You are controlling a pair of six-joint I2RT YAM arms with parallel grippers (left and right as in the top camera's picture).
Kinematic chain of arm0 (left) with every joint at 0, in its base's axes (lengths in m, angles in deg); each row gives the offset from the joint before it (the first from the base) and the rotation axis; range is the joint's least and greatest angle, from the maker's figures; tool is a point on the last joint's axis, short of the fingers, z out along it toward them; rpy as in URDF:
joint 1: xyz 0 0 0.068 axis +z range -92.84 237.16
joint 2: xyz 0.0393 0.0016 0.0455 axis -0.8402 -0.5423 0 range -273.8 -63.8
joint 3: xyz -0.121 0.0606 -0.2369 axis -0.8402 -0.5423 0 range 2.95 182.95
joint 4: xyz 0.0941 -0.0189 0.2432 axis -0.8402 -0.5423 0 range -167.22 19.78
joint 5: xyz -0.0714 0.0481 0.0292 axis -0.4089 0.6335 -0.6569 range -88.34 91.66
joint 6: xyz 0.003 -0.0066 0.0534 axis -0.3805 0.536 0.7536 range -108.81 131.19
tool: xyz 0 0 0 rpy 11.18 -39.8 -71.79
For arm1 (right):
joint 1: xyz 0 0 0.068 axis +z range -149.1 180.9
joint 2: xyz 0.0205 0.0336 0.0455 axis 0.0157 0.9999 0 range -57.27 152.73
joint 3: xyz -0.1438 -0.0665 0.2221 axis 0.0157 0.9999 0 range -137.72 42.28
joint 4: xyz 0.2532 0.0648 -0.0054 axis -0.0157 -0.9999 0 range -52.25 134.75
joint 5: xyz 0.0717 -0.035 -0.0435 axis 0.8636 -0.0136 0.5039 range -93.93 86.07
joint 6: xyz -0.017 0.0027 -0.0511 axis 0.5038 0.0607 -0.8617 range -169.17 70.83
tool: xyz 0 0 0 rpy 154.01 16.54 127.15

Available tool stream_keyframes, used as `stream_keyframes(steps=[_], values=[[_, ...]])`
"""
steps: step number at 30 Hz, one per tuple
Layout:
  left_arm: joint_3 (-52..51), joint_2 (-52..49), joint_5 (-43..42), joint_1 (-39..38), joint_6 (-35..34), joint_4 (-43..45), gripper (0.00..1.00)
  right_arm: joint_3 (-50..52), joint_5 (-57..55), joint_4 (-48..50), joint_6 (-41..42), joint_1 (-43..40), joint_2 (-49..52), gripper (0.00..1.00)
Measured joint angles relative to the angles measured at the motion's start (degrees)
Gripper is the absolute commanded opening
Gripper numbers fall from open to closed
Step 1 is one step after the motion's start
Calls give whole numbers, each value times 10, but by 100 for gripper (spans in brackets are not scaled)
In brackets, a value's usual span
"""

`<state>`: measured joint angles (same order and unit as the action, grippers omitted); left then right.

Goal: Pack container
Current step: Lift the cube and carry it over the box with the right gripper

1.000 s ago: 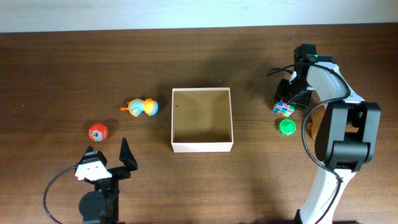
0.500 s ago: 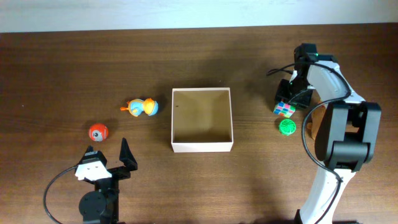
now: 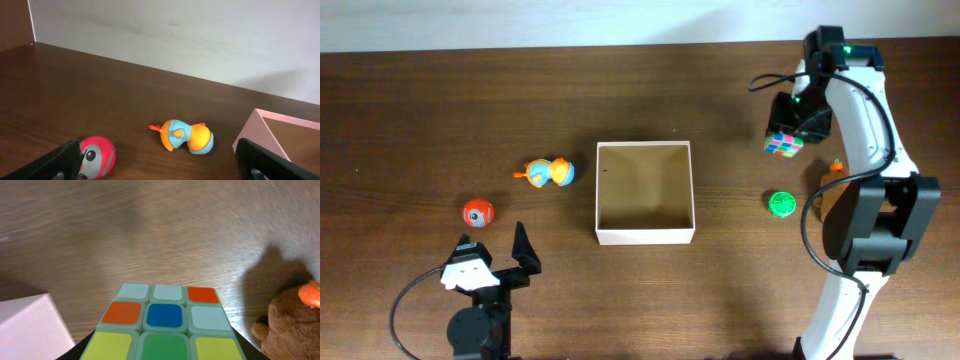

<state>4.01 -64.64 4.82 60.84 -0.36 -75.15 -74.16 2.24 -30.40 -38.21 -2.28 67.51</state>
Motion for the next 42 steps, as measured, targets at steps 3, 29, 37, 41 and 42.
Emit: stream_keyframes(steps=[3,29,37,41,42], values=[[0,0,0,0,0,0,99,-34,2,-23,-12,24,0,53],[0,0,0,0,0,0,99,-112,6,-40,-23,299,0,54],[0,0,0,0,0,0,99,-81,-33,-28,2,311,0,53],[0,0,0,0,0,0,99,-59,-40,-22,14,311,0,53],[0,0,0,0,0,0,99,-55,-40,-20,19,311,0,53]])
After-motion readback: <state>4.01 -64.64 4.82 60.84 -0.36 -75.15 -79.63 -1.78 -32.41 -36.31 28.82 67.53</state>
